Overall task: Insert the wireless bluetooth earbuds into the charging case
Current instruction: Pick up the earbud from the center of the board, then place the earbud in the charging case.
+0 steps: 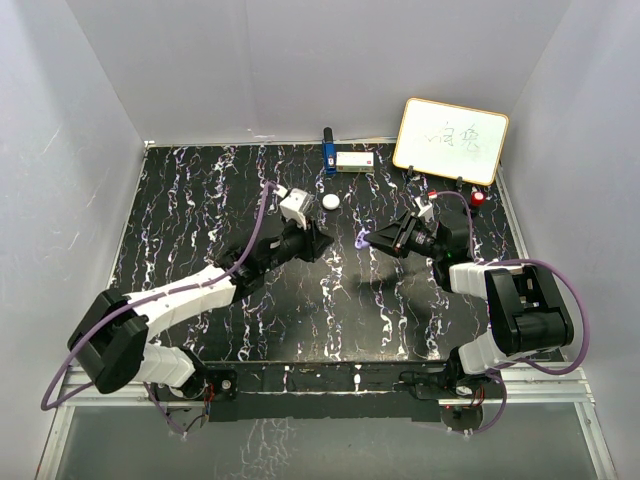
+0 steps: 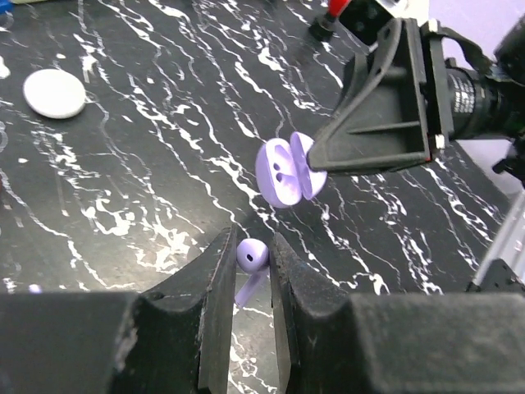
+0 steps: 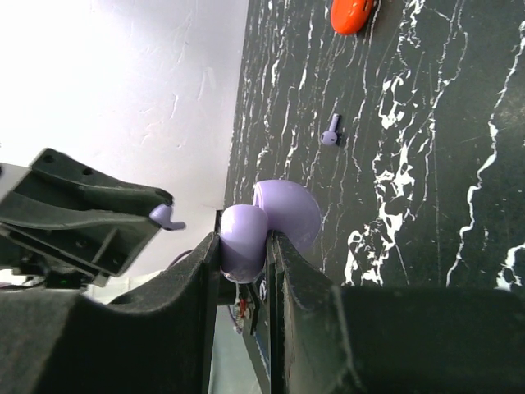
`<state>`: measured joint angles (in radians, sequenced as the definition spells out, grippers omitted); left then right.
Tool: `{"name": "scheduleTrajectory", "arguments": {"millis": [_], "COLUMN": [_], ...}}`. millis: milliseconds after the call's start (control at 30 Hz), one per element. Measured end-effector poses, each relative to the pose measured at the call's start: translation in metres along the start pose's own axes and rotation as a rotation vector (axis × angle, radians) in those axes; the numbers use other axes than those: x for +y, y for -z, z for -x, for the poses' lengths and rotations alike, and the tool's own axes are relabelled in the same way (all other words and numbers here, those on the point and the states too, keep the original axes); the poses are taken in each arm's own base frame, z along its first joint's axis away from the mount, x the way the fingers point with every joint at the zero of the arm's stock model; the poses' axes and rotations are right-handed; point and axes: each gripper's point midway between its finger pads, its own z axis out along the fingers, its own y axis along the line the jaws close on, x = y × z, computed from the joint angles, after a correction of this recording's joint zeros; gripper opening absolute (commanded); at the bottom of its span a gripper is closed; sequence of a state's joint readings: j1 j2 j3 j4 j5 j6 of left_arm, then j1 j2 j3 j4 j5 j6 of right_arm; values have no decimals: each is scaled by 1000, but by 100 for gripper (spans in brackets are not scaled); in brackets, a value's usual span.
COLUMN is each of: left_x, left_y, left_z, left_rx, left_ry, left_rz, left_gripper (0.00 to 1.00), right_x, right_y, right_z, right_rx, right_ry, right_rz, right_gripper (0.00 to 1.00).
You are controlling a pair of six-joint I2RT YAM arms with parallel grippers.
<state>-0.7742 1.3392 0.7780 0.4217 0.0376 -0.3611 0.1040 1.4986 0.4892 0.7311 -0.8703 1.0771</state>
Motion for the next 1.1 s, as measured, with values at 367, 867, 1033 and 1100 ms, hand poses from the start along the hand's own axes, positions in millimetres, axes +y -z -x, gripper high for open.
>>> {"name": "scheduleTrajectory", "arguments": {"millis": [367, 867, 1033, 1100], "left_x": [-10, -1, 0, -1], "left_y": [6, 14, 7, 5], "left_z": [6, 26, 12, 5], "left_rx": [-188, -436, -399, -372], "left_ry": [96, 223, 254, 261], "left_rz": [-169, -299, -322, -336], "left_gripper": [0, 0, 0, 0], "right_x": [17, 28, 37, 39], "right_y": [-21, -36, -38, -38], "right_z": [-28, -41, -42, -43], "right_rx": [66, 65, 59, 59], "right_ry": [-55, -171, -171, -173], "right_rz": [79, 178, 208, 214], "right_gripper": [0, 0, 0, 0]}}
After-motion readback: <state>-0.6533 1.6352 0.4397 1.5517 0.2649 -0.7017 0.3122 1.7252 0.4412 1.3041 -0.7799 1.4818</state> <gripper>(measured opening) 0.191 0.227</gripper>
